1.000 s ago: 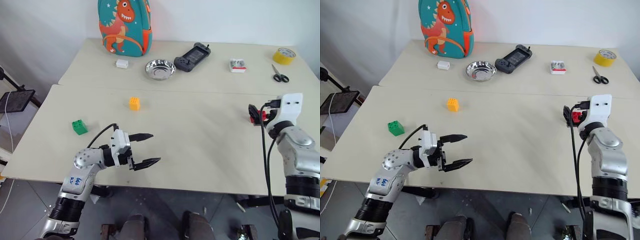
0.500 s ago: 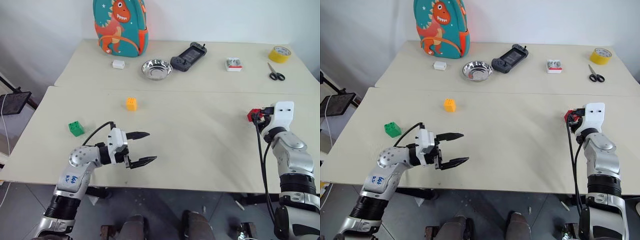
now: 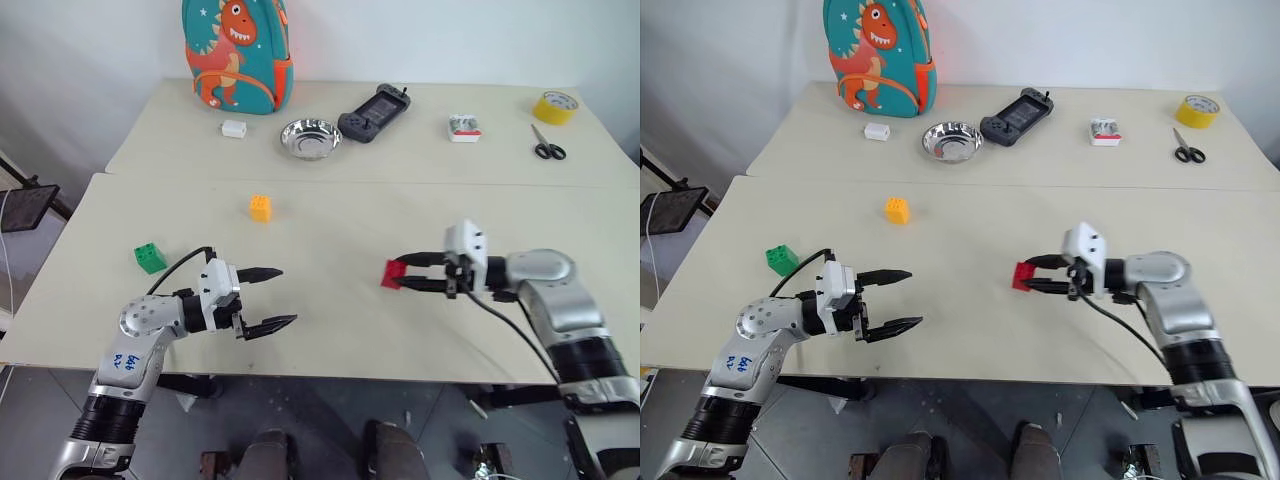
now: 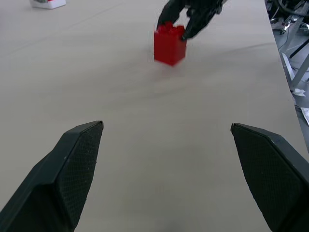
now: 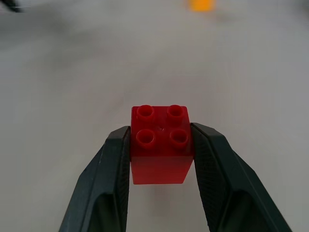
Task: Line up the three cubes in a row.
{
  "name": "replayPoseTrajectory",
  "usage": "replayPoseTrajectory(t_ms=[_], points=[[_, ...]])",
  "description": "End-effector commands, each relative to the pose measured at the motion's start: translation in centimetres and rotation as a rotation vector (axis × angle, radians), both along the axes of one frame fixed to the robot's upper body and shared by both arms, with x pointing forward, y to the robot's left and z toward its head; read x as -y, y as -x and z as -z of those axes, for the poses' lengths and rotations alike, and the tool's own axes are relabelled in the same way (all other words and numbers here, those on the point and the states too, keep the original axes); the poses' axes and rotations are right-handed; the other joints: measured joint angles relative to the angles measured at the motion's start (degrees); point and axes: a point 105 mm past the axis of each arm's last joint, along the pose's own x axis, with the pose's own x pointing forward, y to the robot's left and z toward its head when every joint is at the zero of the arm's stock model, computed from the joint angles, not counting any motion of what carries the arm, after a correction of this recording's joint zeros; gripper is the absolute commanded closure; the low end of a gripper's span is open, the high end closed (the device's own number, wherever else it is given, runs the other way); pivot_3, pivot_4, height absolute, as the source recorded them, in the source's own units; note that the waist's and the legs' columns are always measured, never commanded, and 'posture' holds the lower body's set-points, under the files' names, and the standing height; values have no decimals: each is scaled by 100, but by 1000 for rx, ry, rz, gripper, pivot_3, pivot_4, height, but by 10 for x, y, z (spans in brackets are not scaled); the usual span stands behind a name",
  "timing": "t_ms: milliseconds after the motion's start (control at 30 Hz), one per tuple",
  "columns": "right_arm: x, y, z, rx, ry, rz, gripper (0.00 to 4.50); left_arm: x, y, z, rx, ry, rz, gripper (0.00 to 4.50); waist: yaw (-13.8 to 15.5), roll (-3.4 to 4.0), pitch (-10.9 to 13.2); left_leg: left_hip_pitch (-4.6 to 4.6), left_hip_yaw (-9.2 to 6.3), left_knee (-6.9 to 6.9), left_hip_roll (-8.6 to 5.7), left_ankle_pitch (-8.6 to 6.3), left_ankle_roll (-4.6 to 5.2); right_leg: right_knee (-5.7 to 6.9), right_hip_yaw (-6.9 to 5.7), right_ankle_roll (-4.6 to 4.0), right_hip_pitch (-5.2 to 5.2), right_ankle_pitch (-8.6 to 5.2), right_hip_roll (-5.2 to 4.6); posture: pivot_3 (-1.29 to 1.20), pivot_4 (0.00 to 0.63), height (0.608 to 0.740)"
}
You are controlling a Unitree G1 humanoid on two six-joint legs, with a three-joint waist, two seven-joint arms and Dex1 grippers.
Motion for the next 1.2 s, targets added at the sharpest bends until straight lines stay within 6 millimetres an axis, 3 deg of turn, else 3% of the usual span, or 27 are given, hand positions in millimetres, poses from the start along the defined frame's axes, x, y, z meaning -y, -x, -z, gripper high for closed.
replayPoseTrajectory(t_ms=[33, 267, 367, 567, 700, 867, 933, 1000, 1067, 1200], points=[[-2, -8, 0, 43, 11, -39, 3040, 0, 6, -8, 26, 1, 15, 0, 24, -2, 1, -1, 0, 0, -1, 0, 0, 0, 0, 0, 1, 0, -1, 0, 150, 740], [-7, -14, 3, 4, -12, -75, 3040, -17, -1, -12, 41, -5, -61, 0, -10, -3, 2, 0, -1, 2, 0, 0, -1, 4, 0, 1, 0, 1, 0, 0, 150, 740], [-6, -17, -4, 20, -64, -56, 2038, -26, -3, -10, 51, 11, -121, 0, -9, -3, 2, 0, -1, 2, 0, 0, -1, 5, 0, 1, 0, 0, 0, 0, 150, 740], [5, -18, -28, 184, -113, -19, 42, -65, -11, -17, 198, 147, -454, 0, -12, -4, 2, -1, -1, 0, 1, 0, -1, 5, 1, 1, -3, 1, 0, 0, 150, 740], [16, 6, -48, 268, -280, -31, 42, -98, 4, -12, 189, 217, -680, 0, 4, -5, 2, -1, -1, -5, 2, -1, -2, 4, 1, 1, -4, 1, 0, 0, 150, 740], [16, 39, -45, 277, -435, 17, 42, -145, 38, 9, 182, 222, -994, 0, 24, -7, 2, 0, 0, -5, 2, -7, -2, 1, 0, 2, -3, 1, -1, 0, 150, 740], [15, 46, -45, 283, -472, 36, 42, -156, 47, 15, 182, 210, -1071, 0, 21, -7, 2, 6, 1, -2, 2, -7, -2, 1, 2, 2, 2, 1, -1, 0, 150, 740], [9, 49, -42, 331, -516, 70, 42, -180, 63, 23, 169, 275, -1263, 0, 17, -8, 1, 6, 6, 3, 3, -7, -2, 2, 7, -1, 1, 3, 0, 0, 150, 740], [-1, 58, -35, 294, -545, 42, 42, -184, 73, 29, 126, 353, -1340, 0, 17, -20, -6, 11, 13, 7, 7, -8, -1, 5, 17, -3, 0, 4, 1, 0, 150, 740], [-7, 60, -34, 288, -555, 16, 42, -173, 66, 22, 112, 428, -1356, 0, 76, -29, -4, 4, 16, 17, 6, -11, 2, 8, 22, -3, -5, 4, 0, 0, 150, 740]])
